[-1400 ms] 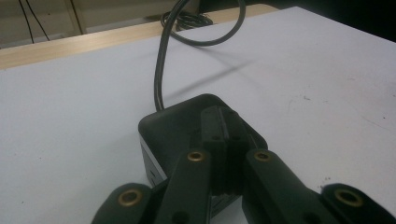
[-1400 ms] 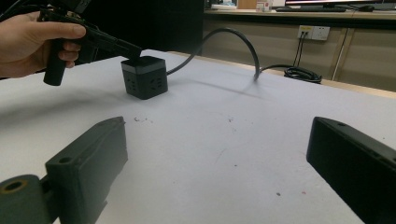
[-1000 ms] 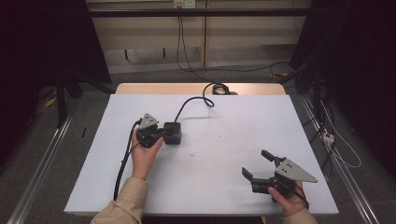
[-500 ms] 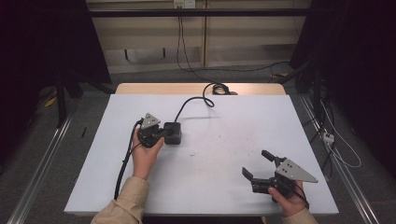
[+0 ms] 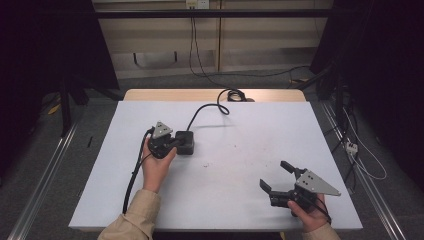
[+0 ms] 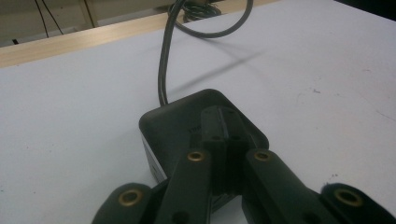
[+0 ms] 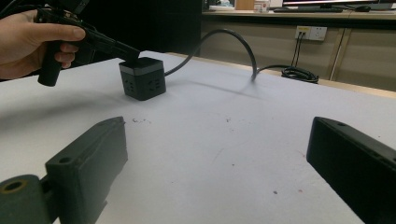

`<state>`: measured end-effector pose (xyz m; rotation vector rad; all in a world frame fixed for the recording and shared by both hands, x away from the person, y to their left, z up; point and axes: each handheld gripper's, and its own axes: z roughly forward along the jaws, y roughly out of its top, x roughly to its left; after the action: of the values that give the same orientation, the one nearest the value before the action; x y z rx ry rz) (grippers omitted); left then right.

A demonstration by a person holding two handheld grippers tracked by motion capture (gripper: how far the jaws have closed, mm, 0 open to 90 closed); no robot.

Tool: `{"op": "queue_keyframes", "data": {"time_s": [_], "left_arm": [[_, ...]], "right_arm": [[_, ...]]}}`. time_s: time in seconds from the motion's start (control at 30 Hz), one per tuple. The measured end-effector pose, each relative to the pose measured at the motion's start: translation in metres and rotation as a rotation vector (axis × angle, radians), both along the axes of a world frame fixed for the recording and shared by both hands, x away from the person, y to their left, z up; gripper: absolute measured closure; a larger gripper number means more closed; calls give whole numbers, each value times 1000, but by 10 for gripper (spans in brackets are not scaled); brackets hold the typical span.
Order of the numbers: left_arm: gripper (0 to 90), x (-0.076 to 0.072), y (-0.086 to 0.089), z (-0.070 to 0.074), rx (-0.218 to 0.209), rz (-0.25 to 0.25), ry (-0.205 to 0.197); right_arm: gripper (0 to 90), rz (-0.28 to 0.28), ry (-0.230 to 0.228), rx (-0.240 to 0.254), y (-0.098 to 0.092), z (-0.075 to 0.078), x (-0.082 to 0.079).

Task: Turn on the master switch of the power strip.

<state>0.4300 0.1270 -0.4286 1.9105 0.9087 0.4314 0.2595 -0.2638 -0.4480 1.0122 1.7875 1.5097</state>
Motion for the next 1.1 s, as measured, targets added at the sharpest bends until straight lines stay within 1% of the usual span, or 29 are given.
{"op": "queue_keyframes", "data": {"time_s": [0.17, 0.3, 0.37, 0.9, 0.93, 1.0, 1.03, 1.1], "left_arm": [[900, 0, 1, 0, 1, -1, 1], [900, 0, 1, -1, -21, 8, 10], [900, 0, 1, -1, -25, 9, 10], [900, 1, 3, 0, -27, 5, 13], [900, 0, 3, 0, -36, 7, 16], [899, 0, 3, 1, -36, 12, 15], [893, 0, 4, 1, -32, 18, 13], [861, 0, 5, 1, -40, 21, 17]], "right_arm": [[45, 1, -1, -1, 0, 0, 0], [45, 3, -1, -2, 0, 0, 0], [45, 4, -1, -2, 1, 0, 0], [45, 7, -1, -3, 1, 0, 0], [45, 8, -1, -3, 1, 1, 0], [45, 7, -2, -3, 1, 1, 0], [45, 7, -2, -3, 1, 1, 0], [45, 9, -3, -1, 1, 1, 0]]}}
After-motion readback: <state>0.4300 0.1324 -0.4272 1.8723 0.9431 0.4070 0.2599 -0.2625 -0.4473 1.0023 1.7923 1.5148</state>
